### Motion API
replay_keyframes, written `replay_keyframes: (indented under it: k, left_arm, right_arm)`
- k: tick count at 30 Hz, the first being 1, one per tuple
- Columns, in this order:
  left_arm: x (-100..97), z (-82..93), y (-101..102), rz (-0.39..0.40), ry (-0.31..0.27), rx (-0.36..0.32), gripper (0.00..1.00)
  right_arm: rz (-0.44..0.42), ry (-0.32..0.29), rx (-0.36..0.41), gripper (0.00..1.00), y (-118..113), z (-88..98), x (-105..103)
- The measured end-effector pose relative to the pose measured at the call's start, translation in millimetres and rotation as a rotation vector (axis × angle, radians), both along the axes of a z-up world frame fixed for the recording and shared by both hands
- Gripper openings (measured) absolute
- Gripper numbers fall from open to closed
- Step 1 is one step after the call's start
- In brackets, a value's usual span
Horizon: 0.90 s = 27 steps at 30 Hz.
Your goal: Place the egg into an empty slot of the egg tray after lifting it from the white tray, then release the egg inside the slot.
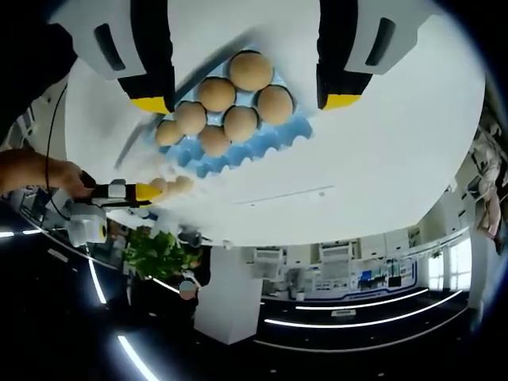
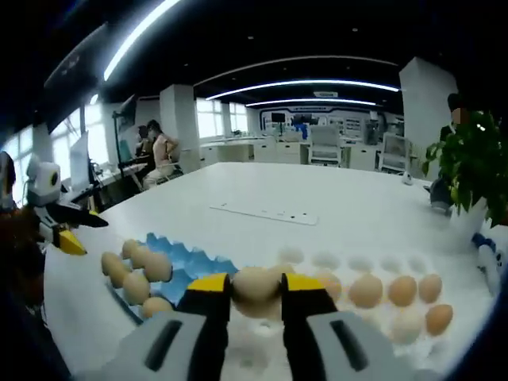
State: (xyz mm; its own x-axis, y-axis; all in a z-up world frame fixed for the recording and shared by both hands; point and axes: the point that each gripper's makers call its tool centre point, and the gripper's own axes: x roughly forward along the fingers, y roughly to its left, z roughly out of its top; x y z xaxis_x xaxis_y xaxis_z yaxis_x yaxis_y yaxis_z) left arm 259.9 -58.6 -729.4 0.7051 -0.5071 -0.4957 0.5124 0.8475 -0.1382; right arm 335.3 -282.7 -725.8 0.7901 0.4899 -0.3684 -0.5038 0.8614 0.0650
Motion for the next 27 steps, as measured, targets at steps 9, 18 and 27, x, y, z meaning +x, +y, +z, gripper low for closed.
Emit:
replay_keyframes:
  k: [9,18,27]
  left_arm:
    - [0.2,0.7,2.0,0.002,-0.003,0.001,0.72]
    - [-0.5,0.3,4.0,0.004,-0.004,0.004,0.71]
    - [-0.9,0.0,4.9,0.007,-0.003,-0.001,0.70]
  right_arm:
    - [0.100,0.011,0.020,0.24,47.6,-3.9,-0.3]
    - [0.172,0.050,0.016,0.24,75.8,-17.9,-2.9]
    - [0.209,0.085,0.011,0.24,92.6,-28.7,-2.9]
